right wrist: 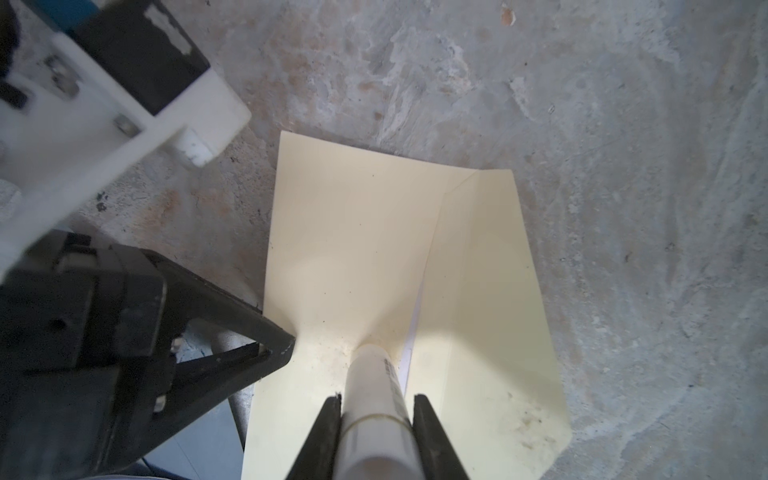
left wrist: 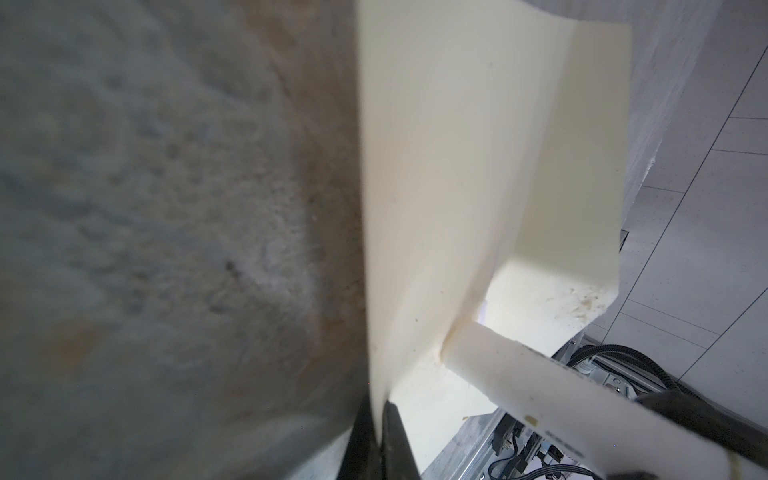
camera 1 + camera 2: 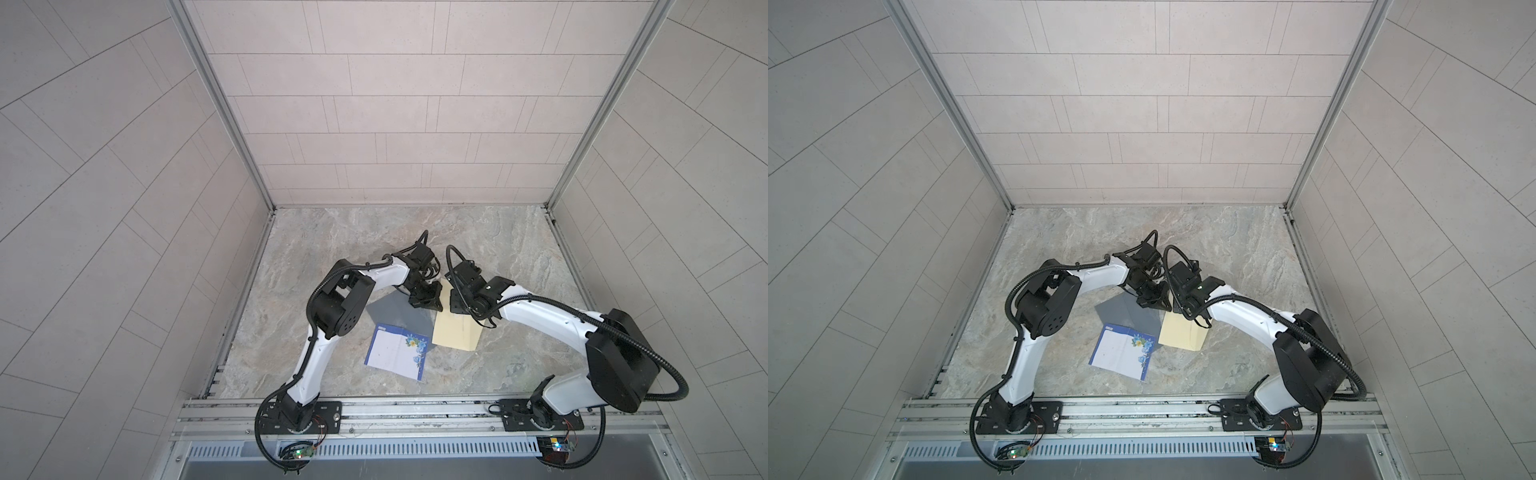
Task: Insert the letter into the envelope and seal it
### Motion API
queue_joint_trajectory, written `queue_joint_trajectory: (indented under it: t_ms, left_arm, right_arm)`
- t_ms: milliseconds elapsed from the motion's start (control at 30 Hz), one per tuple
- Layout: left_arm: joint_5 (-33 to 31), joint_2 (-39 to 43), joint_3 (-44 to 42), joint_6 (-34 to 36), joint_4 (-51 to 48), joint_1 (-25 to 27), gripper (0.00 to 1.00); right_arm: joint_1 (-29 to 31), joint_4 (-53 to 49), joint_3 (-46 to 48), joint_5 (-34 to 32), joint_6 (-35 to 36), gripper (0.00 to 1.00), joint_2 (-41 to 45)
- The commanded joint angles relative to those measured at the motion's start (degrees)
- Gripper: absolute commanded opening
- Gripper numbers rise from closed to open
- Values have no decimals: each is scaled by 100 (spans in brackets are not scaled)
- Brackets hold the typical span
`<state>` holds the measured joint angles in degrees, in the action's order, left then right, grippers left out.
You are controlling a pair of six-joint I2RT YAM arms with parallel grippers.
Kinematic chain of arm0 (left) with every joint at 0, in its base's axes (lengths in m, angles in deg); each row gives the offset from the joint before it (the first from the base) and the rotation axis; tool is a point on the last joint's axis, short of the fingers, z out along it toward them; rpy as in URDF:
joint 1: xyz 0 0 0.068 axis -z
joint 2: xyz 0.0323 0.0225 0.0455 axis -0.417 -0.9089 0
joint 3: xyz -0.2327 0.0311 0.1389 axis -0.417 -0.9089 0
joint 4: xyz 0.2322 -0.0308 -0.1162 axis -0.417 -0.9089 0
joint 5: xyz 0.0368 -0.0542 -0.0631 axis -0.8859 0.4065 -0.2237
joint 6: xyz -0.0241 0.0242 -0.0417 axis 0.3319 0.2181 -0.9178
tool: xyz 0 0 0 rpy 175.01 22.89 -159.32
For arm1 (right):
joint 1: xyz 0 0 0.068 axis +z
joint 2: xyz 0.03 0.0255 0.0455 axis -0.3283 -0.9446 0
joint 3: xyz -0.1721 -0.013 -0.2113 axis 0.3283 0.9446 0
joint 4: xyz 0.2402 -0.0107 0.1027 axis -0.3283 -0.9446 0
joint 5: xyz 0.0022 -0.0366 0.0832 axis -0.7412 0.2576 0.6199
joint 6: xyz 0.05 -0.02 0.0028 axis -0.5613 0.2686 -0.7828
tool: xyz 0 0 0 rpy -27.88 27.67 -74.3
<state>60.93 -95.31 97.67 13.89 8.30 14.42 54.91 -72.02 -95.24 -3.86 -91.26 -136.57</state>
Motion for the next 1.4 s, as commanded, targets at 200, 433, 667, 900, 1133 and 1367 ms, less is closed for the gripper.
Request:
queue_joint_trajectory:
  t_ms: [200, 433, 667, 900, 1133, 1367]
  left_arm:
    - [-418, 192, -191, 14, -275, 11, 0]
    - [-434, 226, -192, 31, -266, 22, 0]
    - [-479, 258, -183, 33, -266, 31, 0]
    - [-460, 218, -148, 40, -266, 32, 0]
    - [-476, 240, -148, 40, -266, 42, 0]
    - [-515, 258, -166, 31, -265, 43, 0]
  right_arm:
    - [-235, 166, 177, 127, 228, 0, 1007]
    - [-326, 13, -140, 262, 417, 0, 701]
    - [-278, 168, -176, 564, 316, 0, 280]
    - [-214, 339, -49, 651, 259, 0, 94]
    - [-165, 413, -24, 491, 250, 0, -147]
    - [-134, -246, -101, -285, 74, 0, -403]
